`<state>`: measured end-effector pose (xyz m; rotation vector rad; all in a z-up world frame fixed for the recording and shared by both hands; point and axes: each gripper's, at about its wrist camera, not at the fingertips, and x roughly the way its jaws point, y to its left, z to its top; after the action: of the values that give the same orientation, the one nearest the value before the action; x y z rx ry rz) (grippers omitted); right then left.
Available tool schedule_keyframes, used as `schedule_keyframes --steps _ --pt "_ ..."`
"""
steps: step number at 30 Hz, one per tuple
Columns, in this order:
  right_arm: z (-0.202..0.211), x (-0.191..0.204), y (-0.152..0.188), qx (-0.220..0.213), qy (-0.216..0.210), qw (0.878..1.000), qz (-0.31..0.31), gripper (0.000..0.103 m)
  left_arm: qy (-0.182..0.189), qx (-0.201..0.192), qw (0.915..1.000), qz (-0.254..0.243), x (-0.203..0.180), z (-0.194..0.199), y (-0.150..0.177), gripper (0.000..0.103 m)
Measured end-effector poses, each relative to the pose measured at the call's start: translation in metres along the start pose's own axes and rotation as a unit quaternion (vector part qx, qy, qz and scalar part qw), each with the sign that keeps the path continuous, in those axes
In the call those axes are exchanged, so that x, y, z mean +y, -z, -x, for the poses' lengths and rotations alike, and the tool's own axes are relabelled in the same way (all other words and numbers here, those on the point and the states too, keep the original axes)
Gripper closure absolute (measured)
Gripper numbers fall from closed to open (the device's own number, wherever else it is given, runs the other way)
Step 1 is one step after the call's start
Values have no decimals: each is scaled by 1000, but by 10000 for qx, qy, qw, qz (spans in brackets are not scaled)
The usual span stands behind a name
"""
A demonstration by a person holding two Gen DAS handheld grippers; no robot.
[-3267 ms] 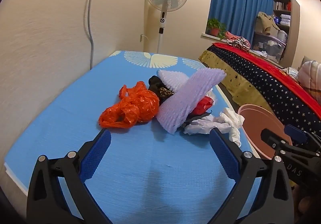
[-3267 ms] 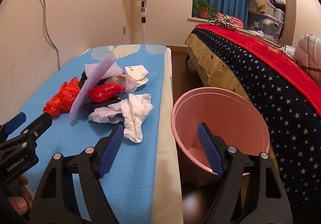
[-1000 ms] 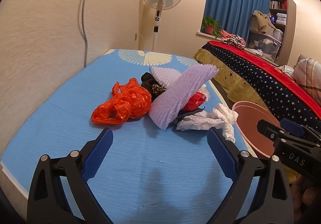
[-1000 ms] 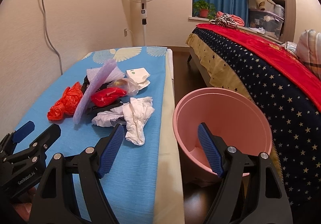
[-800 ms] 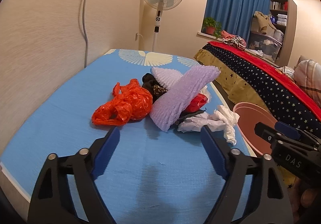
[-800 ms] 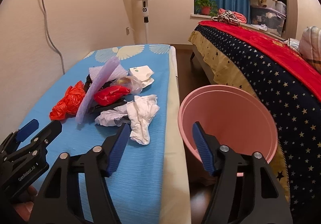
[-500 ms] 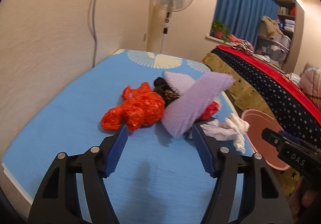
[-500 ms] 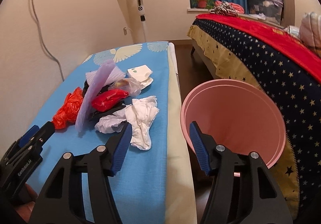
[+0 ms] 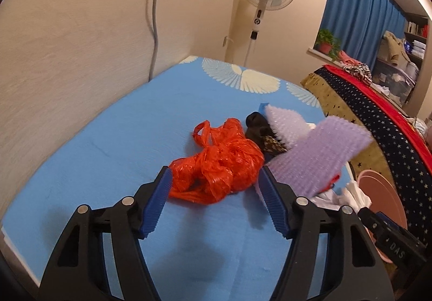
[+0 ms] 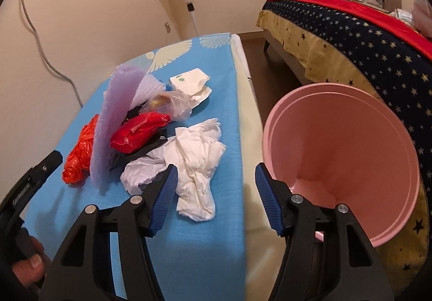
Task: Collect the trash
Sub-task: 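Grasp the white tissue with the right gripper while the left grasps the orange bag, then carry the tissue with the right gripper over the pink bin while the left carries the orange bag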
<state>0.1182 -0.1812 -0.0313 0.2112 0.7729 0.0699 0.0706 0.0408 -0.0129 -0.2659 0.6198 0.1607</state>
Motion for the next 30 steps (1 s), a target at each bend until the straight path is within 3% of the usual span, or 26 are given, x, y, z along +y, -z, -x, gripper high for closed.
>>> schedule_keyframes --steps 4,7,9,11,14,30 --pt "-11 0 -3 110 -87 9999 2 45 -71 238 9996 125 5 -20 -2 39" --pt "-17 1 -3 223 -151 9996 10 53 -120 562 9983 99 3 -35 0 53" --pt "-19 3 -3 271 -170 9995 73 63 -73 620 9980 126 5 -38 2 62" --pt "-21 6 -2 348 -263 9990 127 79 -5 678 9976 137 5 -40 1 76" --pt "-21 8 -1 389 -345 9985 198 97 24 636 9978 177 8 -39 0 82" --pt "46 0 -2 -257 -277 9991 192 98 150 -52 9999 26 13 27 -7 85"
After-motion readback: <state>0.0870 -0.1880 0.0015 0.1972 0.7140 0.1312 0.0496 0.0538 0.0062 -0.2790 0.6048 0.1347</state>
